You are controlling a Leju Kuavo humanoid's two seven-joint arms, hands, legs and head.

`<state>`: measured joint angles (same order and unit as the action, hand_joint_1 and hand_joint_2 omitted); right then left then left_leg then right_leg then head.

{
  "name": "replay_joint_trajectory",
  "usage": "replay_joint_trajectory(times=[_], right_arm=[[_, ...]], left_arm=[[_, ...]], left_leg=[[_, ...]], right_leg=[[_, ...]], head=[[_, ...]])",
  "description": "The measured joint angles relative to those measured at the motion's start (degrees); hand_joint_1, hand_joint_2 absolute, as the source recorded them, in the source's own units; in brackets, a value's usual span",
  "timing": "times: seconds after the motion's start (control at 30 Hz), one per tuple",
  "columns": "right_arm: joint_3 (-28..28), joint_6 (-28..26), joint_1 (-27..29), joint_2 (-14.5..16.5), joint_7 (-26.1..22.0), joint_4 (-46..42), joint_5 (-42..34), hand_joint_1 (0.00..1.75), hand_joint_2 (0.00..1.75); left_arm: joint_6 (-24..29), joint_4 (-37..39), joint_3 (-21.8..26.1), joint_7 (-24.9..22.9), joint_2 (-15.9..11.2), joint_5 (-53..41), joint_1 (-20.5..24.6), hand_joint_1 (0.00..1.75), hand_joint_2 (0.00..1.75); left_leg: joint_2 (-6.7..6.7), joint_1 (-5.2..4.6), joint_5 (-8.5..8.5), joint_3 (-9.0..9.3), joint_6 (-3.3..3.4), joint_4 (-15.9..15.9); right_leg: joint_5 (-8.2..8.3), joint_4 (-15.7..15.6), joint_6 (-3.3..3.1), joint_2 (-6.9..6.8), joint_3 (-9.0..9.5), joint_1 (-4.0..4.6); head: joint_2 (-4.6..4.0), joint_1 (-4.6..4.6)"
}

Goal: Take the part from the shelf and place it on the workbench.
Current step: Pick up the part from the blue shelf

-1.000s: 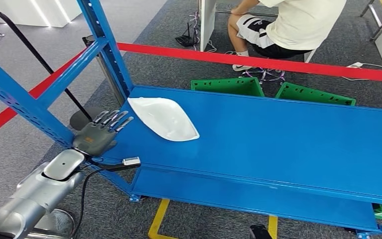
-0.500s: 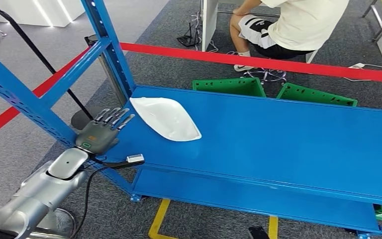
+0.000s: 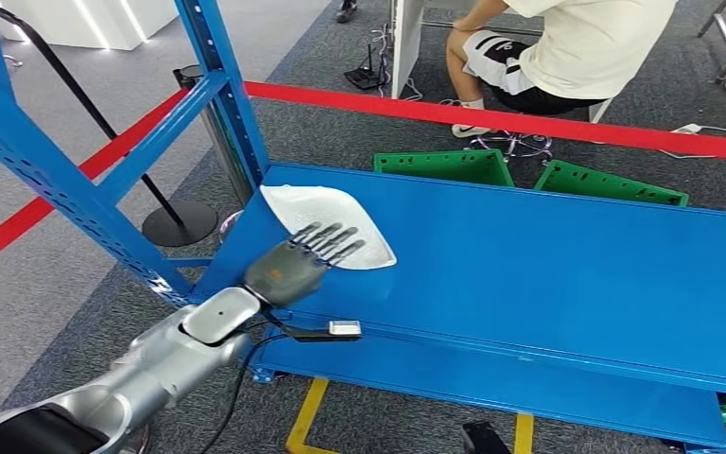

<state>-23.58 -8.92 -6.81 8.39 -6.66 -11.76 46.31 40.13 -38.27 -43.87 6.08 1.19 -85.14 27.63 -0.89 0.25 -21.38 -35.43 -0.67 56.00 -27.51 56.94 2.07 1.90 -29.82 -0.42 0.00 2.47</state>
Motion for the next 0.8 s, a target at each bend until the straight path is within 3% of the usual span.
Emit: replay_joint_trajectory(times=[0.23, 0.57, 0.7, 0.8], right_arm=[[0.42, 0.17, -0.29, 0.28, 0.27, 0.0, 0.18, 0.0, 0.0], [0.48, -0.04, -0.2, 0.28, -0.09, 0.0, -0.73, 0.0, 0.0], [0.48, -0.39, -0.13, 0.28, -0.36, 0.0, -1.08, 0.0, 0.0], [0.46, -0.69, 0.11, 0.28, -0.58, 0.0, -1.56, 0.0, 0.0]], left_arm=[[0.0, 1.74, -3.74, 0.21, 2.59, 0.56, 1.25, 0.0, 1.75], [0.0, 2.47, -5.07, 0.28, 1.81, 3.4, 1.85, 0.0, 1.75], [0.0, 2.47, -4.97, 0.11, 0.81, 4.99, 1.7, 0.0, 0.0], [0.0, 2.47, -3.91, -0.33, -0.07, 7.21, 1.3, 0.0, 0.0]], left_leg=[[-0.03, -0.05, 0.01, 0.0, 0.02, 0.0], [-0.04, -0.05, 0.0, 0.0, 0.02, 0.0], [-0.07, -0.05, 0.01, 0.0, 0.02, 0.0], [-0.07, -0.05, 0.01, 0.0, 0.02, 0.0]], right_leg=[[0.0, 0.0, 0.03, -0.02, 0.0, -0.04], [-0.01, 0.0, 0.04, -0.03, 0.02, -0.04], [-0.02, 0.0, 0.05, -0.06, 0.03, -0.04], [-0.02, 0.0, 0.05, -0.06, 0.03, -0.04]], head=[[0.0, 0.0], [0.0, 0.0], [0.0, 0.0], [0.0, -0.01]])
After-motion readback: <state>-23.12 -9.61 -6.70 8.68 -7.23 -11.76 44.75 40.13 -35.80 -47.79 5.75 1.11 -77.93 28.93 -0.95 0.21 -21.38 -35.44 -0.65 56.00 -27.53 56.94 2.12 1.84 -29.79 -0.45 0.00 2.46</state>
